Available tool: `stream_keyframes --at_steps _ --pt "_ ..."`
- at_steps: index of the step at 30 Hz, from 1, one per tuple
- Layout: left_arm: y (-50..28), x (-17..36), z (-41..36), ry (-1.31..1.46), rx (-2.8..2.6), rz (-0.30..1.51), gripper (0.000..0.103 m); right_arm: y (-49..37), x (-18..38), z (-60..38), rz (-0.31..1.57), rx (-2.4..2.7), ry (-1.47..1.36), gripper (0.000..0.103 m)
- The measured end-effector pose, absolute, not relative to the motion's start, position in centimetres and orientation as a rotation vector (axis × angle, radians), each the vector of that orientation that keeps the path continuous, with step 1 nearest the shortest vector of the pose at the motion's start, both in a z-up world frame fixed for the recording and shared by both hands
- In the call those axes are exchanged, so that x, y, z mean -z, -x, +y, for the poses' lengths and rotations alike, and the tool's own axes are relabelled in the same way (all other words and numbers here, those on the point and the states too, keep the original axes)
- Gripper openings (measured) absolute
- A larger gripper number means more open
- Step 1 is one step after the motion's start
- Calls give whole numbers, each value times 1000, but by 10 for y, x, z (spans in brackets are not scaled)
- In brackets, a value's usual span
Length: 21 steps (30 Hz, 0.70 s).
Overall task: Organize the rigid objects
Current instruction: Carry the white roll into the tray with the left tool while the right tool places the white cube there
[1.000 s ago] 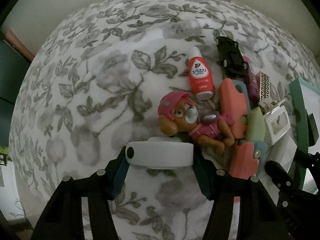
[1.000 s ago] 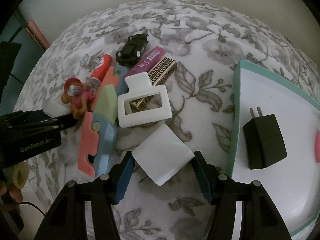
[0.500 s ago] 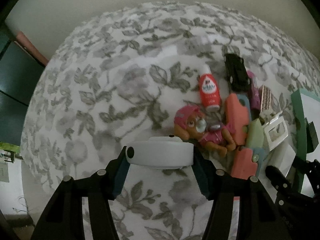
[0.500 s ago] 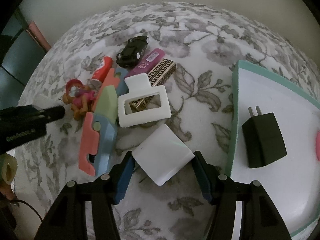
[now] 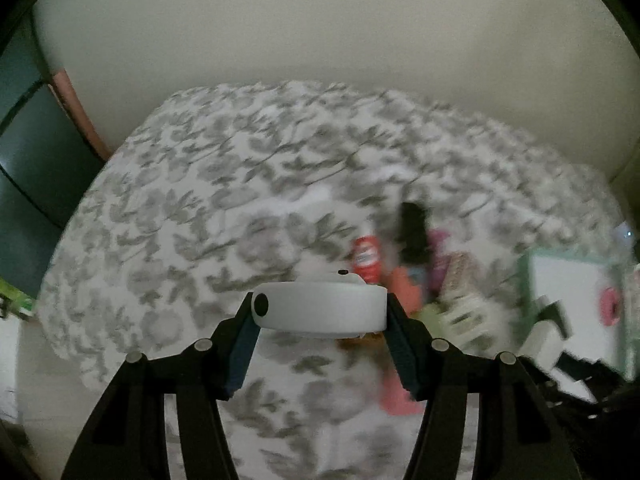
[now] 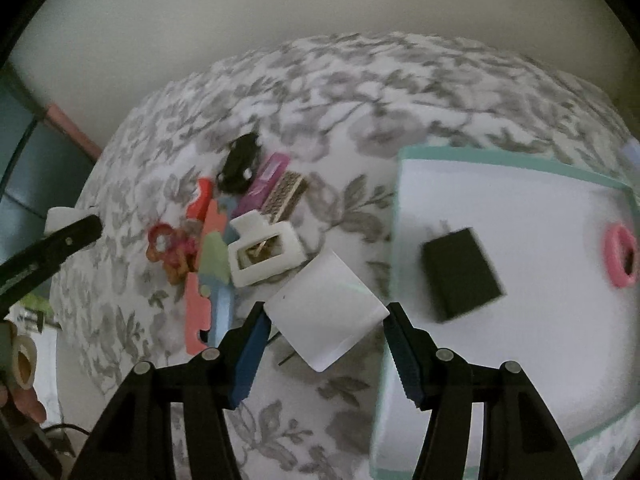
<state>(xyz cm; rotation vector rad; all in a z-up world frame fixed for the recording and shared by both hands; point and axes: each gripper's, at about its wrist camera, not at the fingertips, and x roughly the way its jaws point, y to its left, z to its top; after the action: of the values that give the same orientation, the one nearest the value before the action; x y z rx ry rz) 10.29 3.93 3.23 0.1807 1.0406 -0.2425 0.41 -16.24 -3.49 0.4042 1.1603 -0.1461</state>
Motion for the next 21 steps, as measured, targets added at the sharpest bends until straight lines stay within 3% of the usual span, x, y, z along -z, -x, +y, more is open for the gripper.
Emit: stream_keyframes --at_steps 10,21 --pt "-62 -54 -33 -119 445 1001 62 36 13 -222 1138 294 -487 61" --pt "-23 -36 -110 -185 598 1065 62 79 15 -299 1131 468 -644 61"
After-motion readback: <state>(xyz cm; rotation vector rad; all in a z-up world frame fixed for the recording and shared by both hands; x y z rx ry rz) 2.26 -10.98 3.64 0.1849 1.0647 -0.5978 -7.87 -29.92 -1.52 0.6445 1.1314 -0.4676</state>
